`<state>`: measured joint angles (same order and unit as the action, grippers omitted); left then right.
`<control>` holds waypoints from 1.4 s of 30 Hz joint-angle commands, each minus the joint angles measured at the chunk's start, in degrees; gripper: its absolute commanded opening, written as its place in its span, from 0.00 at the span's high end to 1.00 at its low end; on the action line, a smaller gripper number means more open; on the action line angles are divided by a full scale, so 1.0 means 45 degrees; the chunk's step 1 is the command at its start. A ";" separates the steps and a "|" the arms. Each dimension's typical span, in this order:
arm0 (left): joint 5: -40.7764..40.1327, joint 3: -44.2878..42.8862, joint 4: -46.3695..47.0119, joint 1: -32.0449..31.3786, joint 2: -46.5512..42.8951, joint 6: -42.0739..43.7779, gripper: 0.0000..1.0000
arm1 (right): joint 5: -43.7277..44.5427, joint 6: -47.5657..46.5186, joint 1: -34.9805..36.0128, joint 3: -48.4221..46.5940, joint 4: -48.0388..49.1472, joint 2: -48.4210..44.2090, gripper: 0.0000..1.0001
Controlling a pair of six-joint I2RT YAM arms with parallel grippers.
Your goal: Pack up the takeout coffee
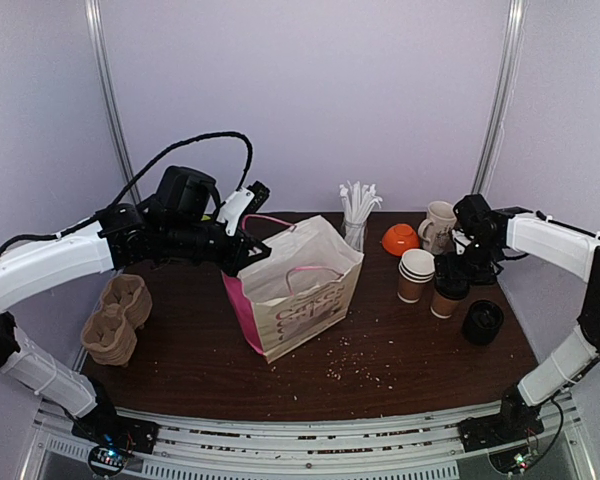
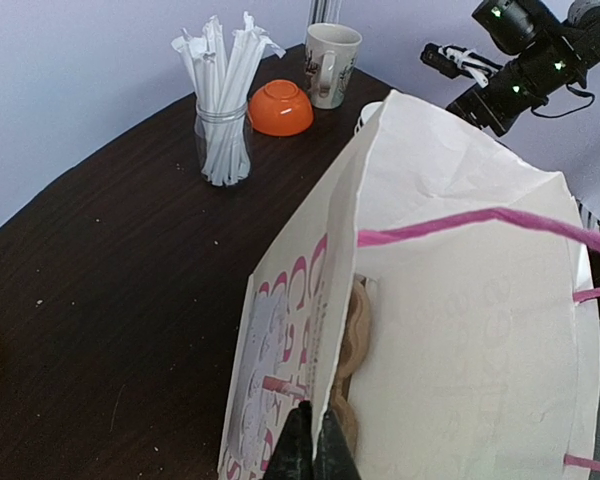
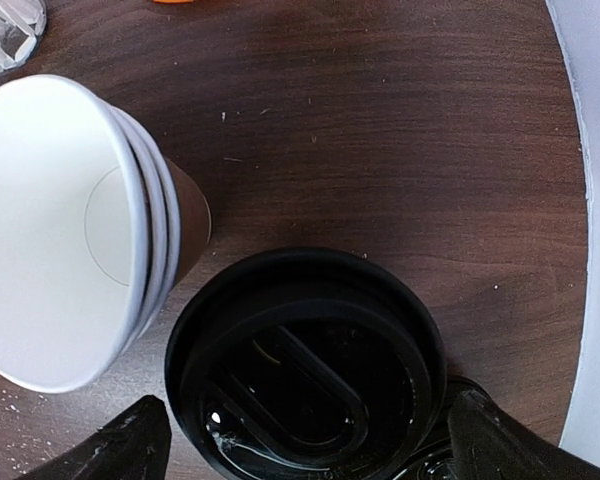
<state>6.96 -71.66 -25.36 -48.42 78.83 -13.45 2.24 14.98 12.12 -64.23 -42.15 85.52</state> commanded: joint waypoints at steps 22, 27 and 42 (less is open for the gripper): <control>0.0304 0.0255 0.0353 -0.0001 0.0081 0.0077 1.00 | -0.0395 -0.0009 -0.0359 0.0667 0.1146 0.1371 0.00; 0.0315 0.0260 0.0358 -0.0002 0.0080 0.0079 1.00 | -0.0473 -0.0068 -0.0397 0.0661 0.1188 0.1427 0.03; 0.0268 0.0317 0.0345 -0.0006 -0.0031 0.0043 1.00 | -0.0520 -0.0186 -0.0408 0.0888 0.0608 0.0352 0.11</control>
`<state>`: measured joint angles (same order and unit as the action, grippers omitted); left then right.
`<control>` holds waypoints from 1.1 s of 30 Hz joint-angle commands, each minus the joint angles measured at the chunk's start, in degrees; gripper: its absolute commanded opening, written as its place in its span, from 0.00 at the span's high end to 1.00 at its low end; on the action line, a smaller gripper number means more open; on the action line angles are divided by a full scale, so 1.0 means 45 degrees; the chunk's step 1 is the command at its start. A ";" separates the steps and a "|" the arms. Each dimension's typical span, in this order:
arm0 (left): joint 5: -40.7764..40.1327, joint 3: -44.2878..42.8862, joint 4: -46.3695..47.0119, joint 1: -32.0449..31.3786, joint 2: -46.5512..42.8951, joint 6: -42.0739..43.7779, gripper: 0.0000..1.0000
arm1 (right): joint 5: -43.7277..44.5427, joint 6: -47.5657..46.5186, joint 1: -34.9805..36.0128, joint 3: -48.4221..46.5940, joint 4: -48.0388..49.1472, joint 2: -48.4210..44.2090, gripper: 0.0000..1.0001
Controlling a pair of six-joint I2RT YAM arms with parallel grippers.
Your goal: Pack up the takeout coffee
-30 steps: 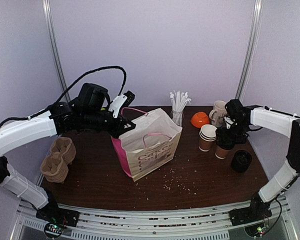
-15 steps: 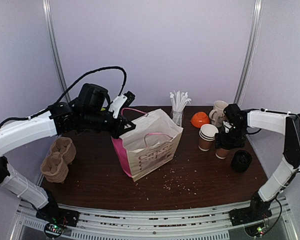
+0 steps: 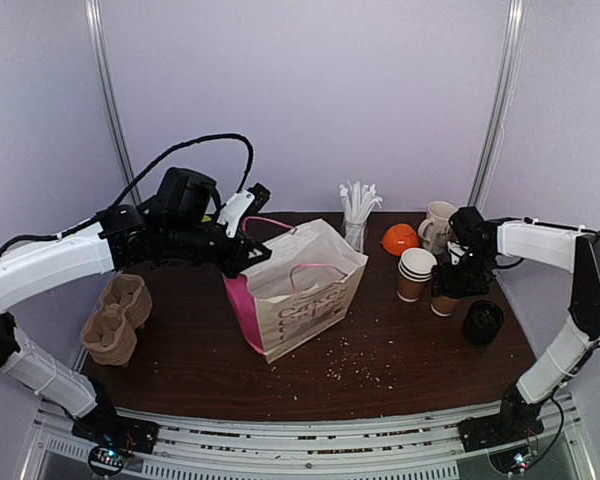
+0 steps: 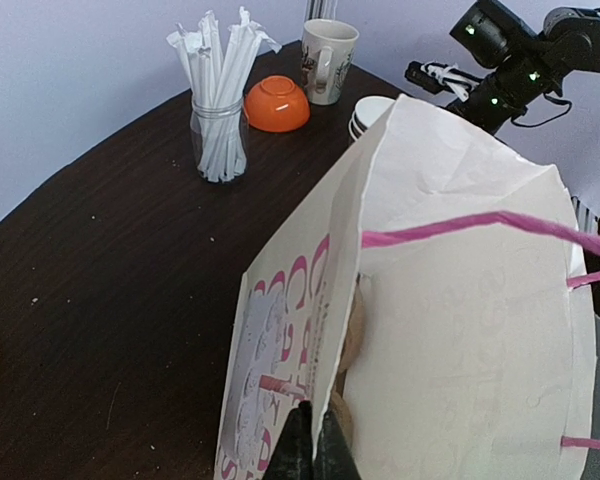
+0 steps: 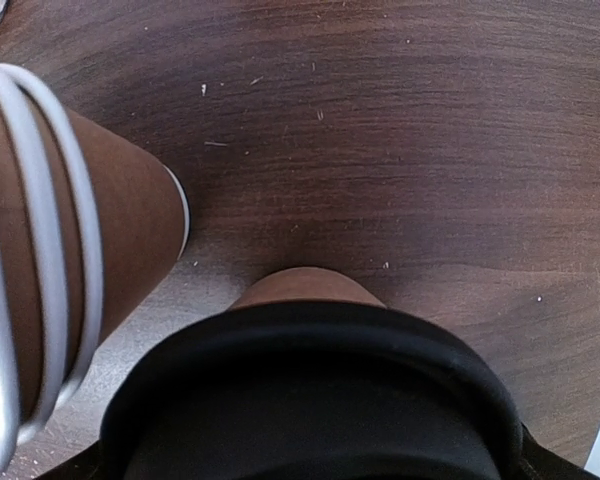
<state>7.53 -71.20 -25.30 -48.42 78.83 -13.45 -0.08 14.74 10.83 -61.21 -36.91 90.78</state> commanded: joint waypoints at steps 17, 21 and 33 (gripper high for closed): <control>-0.0622 -0.0719 -0.0499 -0.0011 0.0069 -0.0066 1.00 | -0.0099 0.1005 0.2618 -0.3182 -0.3610 -0.4456 0.13; -0.0142 -0.0902 -0.0547 -0.0001 0.0255 -0.0577 1.00 | -0.0590 0.1314 0.4487 -0.5127 -0.3680 -0.4323 0.13; -0.0637 -0.1661 -0.0912 -0.0226 0.0839 -0.1710 1.00 | -0.1036 0.1307 0.8193 -0.9857 -0.3849 -0.2928 0.13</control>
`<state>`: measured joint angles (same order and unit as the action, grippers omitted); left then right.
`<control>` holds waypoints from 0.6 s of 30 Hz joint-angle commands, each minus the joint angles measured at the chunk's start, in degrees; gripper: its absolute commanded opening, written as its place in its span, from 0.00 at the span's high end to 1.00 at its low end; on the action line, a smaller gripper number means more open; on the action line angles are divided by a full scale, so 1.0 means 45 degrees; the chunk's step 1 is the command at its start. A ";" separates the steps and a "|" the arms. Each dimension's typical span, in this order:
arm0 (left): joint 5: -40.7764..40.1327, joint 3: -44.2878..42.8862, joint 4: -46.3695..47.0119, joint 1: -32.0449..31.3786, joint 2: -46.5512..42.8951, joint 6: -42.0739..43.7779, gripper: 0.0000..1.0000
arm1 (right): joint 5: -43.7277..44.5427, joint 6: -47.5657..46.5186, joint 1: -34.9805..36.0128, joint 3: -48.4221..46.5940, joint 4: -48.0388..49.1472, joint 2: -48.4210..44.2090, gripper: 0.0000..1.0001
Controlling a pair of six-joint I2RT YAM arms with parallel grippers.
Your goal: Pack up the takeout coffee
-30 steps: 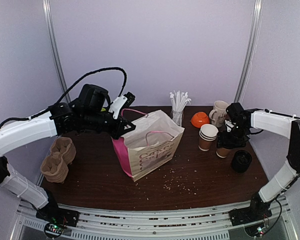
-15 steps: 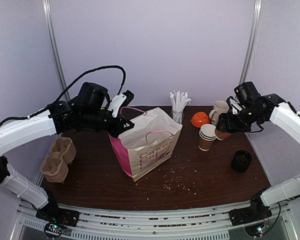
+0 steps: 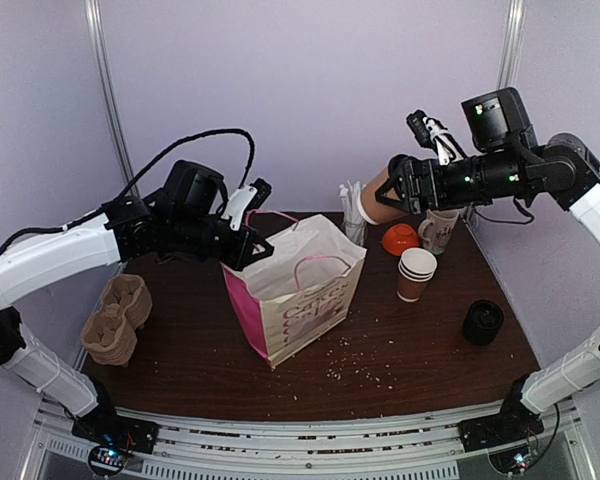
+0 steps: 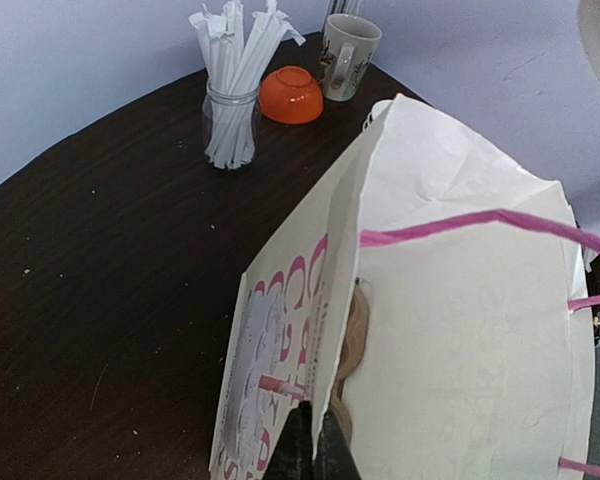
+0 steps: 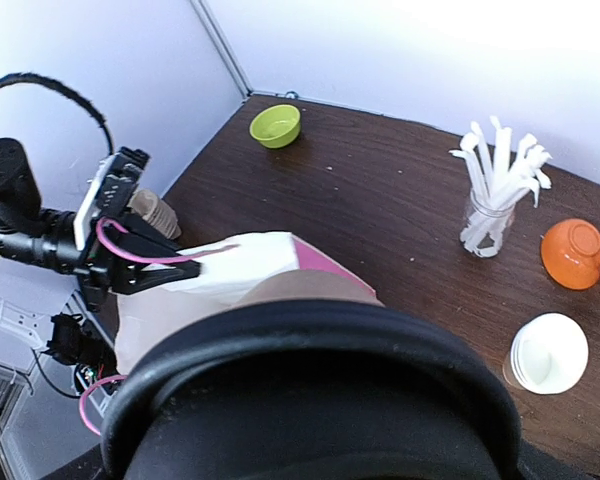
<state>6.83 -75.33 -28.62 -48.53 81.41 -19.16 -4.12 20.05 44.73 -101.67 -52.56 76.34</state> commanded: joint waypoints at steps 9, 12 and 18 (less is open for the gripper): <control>-0.1523 -0.1759 -0.0929 -0.0688 0.0811 -0.0665 1.00 | -0.0303 -0.0460 0.1629 -0.2229 -0.0136 0.2076 0.13; -0.1811 -0.1867 -0.1022 -0.0773 0.0833 -0.0802 1.00 | -0.0356 -0.0582 0.1911 -0.2375 -0.0158 0.2646 0.13; -0.2112 -0.2118 -0.1103 -0.0922 0.1042 -0.1097 1.00 | -0.0097 -0.0836 0.2540 -0.2690 -0.0364 0.3542 0.13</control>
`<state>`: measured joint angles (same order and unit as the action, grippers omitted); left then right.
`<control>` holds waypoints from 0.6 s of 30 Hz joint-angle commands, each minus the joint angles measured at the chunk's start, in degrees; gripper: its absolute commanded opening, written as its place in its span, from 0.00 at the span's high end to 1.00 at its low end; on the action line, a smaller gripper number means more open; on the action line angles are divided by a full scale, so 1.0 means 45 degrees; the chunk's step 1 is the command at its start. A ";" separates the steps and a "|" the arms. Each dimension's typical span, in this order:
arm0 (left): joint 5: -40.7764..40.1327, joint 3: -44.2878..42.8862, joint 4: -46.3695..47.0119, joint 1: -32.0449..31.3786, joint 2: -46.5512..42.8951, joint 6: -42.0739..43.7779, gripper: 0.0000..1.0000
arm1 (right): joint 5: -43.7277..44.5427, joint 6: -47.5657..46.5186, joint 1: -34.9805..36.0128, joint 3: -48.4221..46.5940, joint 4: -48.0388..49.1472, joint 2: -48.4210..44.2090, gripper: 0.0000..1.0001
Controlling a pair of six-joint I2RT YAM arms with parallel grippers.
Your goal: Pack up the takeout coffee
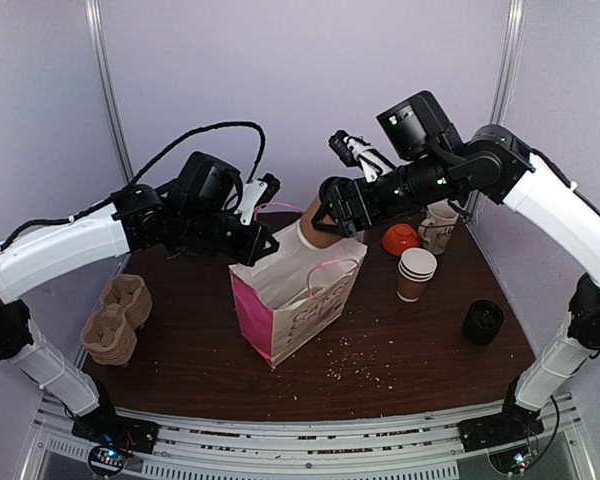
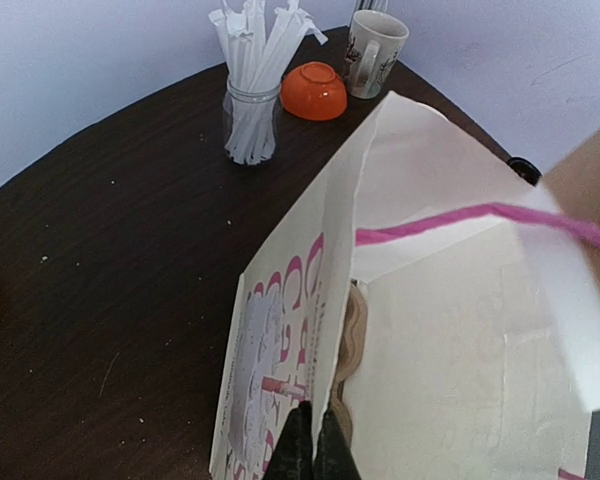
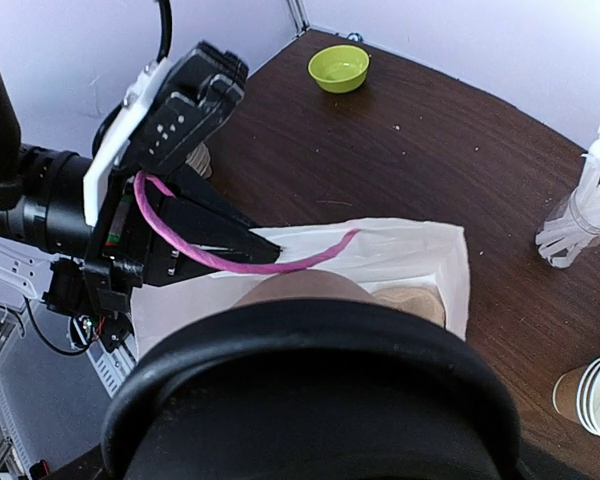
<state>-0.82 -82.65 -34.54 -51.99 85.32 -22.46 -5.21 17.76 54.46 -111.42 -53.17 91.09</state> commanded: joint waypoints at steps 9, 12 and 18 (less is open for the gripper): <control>-0.1071 -0.0907 0.0234 -0.0641 0.0450 -0.0865 1.00 | 0.1594 -0.0450 0.1037 0.1417 0.0574 0.0370 0.14; -0.1404 -0.0872 0.0250 -0.0816 0.0421 -0.1183 1.00 | 0.2069 -0.0511 0.1267 0.2552 0.1189 0.0054 0.14; -0.2137 -0.0551 0.0503 -0.1196 0.0153 -0.1803 1.00 | 0.2971 -0.0482 0.1689 0.5496 0.3281 -0.1219 0.14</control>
<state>-6.72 -84.88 -34.83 -56.29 87.00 -27.75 3.73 15.55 60.90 -93.27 -46.06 91.55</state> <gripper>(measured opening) 0.009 0.889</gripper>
